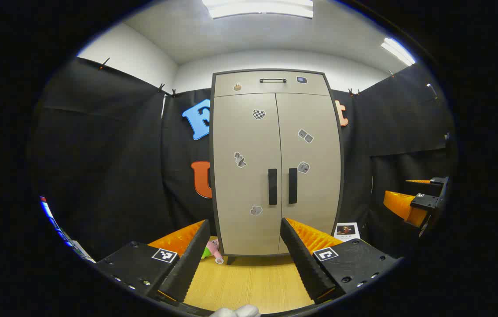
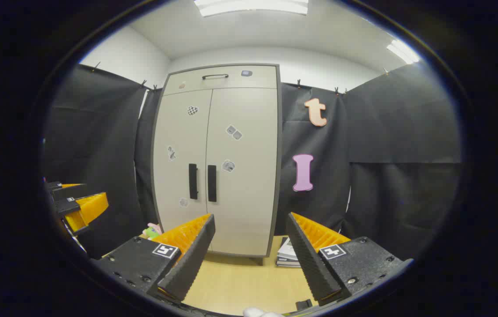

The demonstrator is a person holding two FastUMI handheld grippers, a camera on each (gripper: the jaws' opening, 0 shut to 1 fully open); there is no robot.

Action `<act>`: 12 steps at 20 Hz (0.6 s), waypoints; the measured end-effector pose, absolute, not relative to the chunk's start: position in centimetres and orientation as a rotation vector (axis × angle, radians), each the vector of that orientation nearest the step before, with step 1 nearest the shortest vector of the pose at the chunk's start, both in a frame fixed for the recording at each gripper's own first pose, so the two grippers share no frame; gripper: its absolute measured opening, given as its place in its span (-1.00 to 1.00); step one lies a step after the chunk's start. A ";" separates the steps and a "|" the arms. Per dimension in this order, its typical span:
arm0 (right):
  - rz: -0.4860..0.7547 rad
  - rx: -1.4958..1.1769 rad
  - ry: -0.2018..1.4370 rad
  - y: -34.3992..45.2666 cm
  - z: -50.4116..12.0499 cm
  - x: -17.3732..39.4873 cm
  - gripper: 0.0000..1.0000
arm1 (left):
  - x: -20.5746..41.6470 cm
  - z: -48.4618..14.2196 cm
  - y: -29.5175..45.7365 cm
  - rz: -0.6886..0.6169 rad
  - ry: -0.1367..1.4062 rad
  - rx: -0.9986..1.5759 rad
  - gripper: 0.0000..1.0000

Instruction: Open the right door of the double-door shoe cabinet with the right hand, and open the left door with the left hand.

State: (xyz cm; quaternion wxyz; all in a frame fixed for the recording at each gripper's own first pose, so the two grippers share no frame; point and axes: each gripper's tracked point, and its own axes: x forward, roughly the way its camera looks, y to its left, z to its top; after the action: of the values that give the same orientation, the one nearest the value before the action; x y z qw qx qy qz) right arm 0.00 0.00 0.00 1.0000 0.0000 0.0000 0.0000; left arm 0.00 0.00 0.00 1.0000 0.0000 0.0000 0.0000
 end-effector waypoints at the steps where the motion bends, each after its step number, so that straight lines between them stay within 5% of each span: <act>1: 0.000 0.004 -0.002 0.1 -0.1 -0.1 1.00 | -0.1 -0.1 0.1 0.001 0.001 0.000 0.92; 12: 0.007 0.004 0.000 0.5 0.0 0.1 1.00 | -0.3 -0.4 0.5 0.011 0.011 -0.004 0.92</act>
State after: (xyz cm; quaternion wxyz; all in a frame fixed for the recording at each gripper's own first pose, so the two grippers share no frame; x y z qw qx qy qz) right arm 0.05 0.49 -0.02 1.0000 0.0019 0.0002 0.0036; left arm -0.30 0.54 -0.41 1.0000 -0.0022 0.0055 0.0054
